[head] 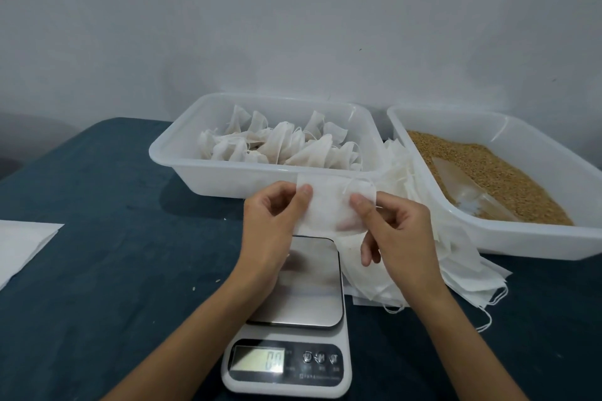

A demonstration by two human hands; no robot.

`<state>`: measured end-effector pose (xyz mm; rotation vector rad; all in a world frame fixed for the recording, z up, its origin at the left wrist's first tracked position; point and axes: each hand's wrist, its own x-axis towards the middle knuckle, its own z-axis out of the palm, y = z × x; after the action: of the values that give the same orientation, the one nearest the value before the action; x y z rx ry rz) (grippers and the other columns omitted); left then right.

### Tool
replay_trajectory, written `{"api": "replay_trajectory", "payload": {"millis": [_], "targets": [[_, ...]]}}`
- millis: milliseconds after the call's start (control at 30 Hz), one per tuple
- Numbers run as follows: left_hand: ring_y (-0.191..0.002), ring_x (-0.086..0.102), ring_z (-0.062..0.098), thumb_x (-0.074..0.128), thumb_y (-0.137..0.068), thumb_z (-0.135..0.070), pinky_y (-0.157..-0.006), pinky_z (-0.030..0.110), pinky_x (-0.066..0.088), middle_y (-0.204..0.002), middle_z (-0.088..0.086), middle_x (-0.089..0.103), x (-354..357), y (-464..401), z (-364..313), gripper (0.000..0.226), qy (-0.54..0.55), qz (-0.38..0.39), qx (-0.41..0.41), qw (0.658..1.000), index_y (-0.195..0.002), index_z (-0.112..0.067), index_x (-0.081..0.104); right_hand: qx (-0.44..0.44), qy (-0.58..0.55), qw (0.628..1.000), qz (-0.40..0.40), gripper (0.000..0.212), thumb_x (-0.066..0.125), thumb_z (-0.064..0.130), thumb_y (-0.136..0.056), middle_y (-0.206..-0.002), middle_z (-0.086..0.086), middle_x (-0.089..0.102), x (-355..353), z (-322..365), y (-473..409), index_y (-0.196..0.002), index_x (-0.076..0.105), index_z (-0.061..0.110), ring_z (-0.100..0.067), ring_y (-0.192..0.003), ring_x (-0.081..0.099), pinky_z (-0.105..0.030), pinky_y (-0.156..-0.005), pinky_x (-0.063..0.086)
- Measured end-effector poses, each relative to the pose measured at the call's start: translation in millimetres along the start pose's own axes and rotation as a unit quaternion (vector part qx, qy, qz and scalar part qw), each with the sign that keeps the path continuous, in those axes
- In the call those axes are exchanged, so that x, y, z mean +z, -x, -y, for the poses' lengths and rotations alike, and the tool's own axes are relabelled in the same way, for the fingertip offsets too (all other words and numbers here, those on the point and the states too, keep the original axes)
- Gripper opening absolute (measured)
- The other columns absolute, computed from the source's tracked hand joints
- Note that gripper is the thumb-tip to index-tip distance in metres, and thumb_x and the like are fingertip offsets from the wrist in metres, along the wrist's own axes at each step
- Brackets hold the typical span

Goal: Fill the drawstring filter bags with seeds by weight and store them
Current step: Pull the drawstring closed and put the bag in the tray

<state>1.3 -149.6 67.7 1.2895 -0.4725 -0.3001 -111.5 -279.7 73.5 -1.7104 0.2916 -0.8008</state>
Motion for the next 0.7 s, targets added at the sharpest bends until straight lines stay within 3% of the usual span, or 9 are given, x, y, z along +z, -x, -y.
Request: {"api": "replay_trajectory", "payload": {"millis": [167,267,433,567,633,700], "targets": [[-0.085,0.061,0.026,0.072,-0.098,-0.019,-0.087,0.045,0.049,-0.09,0.017,0.071,-2.6,-3.9,-0.1,0.023,0.039,-0.021,-0.066,0.997,-0.098,0.004,0.074,-0.049,0.015,0.998,0.021,0.017,0.068,0.038,-0.094,-0.079,-0.008,0.07,1.7,3.5,2.8,-0.095,0.075,0.022,-0.029,-0.049,0.061,-0.027,-0.048,0.045],[-0.087,0.065,0.026,0.072,-0.097,-0.018,-0.092,0.048,0.053,-0.097,0.024,0.076,-2.1,-3.7,0.8,0.022,0.035,-0.013,-0.08,0.996,-0.098,0.004,0.075,-0.083,0.062,0.995,-0.014,0.018,0.065,0.034,-0.097,-0.066,-0.006,0.063,3.0,1.3,4.5,-0.091,0.07,0.018,-0.023,-0.044,0.063,-0.023,-0.05,0.045],[-0.083,0.071,0.017,0.067,-0.1,-0.014,-0.087,0.04,0.059,-0.089,0.009,0.078,-2.1,-3.7,4.5,0.015,0.004,0.005,-0.073,0.997,-0.1,-0.003,0.077,-0.097,0.068,0.992,-0.05,0.026,0.063,0.041,-0.096,-0.053,-0.006,0.055,2.4,2.9,5.1,-0.092,0.071,0.016,-0.022,-0.038,0.06,-0.023,-0.046,0.044],[-0.081,0.072,0.013,0.062,-0.103,-0.014,-0.077,0.026,0.058,-0.092,0.008,0.08,-1.8,-1.6,3.1,0.018,-0.04,0.032,-0.035,0.998,-0.101,-0.006,0.078,-0.103,0.087,0.991,0.023,0.036,0.059,0.041,-0.1,-0.06,-0.004,0.057,2.3,5.5,5.2,-0.084,0.069,0.009,-0.019,-0.047,0.066,-0.03,-0.045,0.046],[-0.075,0.071,0.012,0.061,-0.104,-0.015,-0.067,0.024,0.057,-0.085,0.003,0.079,-1.9,-1.8,2.2,0.019,-0.049,0.033,-0.033,0.998,-0.1,-0.008,0.078,-0.102,0.1,0.989,0.032,0.032,0.058,0.037,-0.102,-0.059,-0.006,0.055,3.3,5.3,6.1,-0.079,0.066,0.015,-0.016,-0.049,0.068,-0.027,-0.046,0.045],[-0.065,0.062,0.014,0.062,-0.104,-0.017,-0.056,0.025,0.052,-0.077,0.006,0.072,-2.8,-3.8,1.8,0.017,-0.052,0.025,-0.039,0.998,-0.101,-0.007,0.076,-0.091,0.09,0.992,0.014,0.026,0.056,0.036,-0.103,-0.057,-0.01,0.051,3.5,5.6,6.2,-0.081,0.066,0.025,-0.018,-0.046,0.068,-0.032,-0.042,0.043]]}}
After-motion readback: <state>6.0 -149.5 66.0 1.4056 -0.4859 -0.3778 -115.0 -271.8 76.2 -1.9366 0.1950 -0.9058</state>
